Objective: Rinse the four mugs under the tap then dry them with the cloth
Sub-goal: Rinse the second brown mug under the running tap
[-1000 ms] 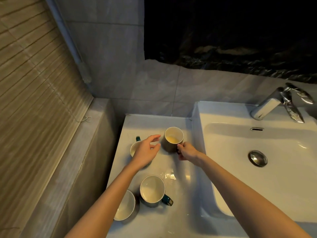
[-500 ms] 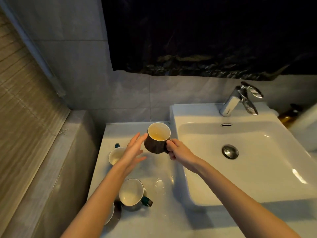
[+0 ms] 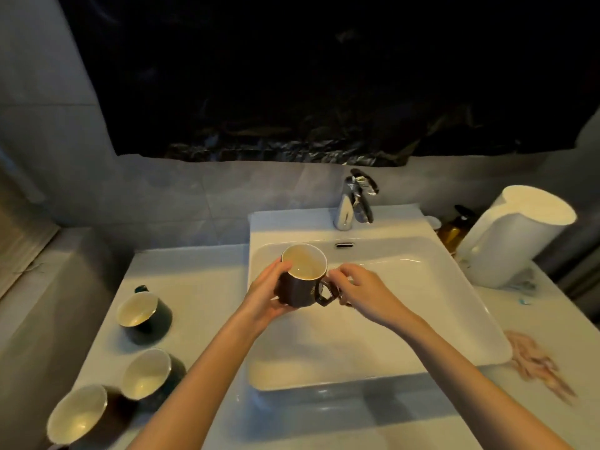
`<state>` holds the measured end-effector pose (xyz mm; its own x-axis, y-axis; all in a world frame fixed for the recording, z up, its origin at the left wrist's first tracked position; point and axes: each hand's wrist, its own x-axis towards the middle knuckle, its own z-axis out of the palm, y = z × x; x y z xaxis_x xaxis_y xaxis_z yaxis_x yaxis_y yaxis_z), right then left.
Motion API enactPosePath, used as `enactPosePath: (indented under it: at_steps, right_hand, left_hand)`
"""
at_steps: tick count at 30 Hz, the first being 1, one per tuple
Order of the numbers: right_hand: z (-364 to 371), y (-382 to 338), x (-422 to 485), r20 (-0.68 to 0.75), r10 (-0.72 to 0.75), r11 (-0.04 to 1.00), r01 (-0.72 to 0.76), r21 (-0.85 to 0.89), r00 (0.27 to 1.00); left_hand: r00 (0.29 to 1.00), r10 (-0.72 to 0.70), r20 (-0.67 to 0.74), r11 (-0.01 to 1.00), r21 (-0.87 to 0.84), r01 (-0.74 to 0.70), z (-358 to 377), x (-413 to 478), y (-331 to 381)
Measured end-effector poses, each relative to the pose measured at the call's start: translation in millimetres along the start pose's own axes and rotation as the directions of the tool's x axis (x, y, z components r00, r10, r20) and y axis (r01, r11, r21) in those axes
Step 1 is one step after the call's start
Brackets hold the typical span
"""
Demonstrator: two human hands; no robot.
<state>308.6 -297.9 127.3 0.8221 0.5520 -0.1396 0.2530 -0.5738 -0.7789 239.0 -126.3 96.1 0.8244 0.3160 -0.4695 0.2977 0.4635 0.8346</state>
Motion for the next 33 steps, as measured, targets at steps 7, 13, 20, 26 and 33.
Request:
enactPosePath:
  at_steps: [7, 13, 20, 26, 33]
  right_hand:
    - [-109, 34, 32, -0.284, -0.293, 0.915, 0.182, -0.361, 0.913]
    - [-136, 25, 97, -0.111, -0.492, 0.704, 0.32, -0.634, 0.863]
    - [-116, 19, 155, 0.032, -0.421, 0.575, 0.294, -0.763, 0.907]
    - [-109, 21, 177, 0.005, -0.509, 0.557, 0.334, -0.761, 0.861]
    - [-117, 12, 199, -0.022, -0.553, 0.52, 0.325, -0.79, 0.833]
  left_hand:
    - [0.995, -0.087, -0.044, 0.983, -0.164, 0.079, 74, 17, -22]
    - [0.995, -0.033, -0.094, 0.99, -0.141, 0.019, 106, 40, -21]
    - [0.992, -0.047, -0.115, 0.995, -0.096, 0.036, 118, 65, -21]
    - [0.991, -0.039, -0.131, 0.999, -0.026, 0.036, 117, 84, -24]
    - [0.996, -0.032, -0.084, 0.999, 0.003, 0.032, 116, 97, -21]
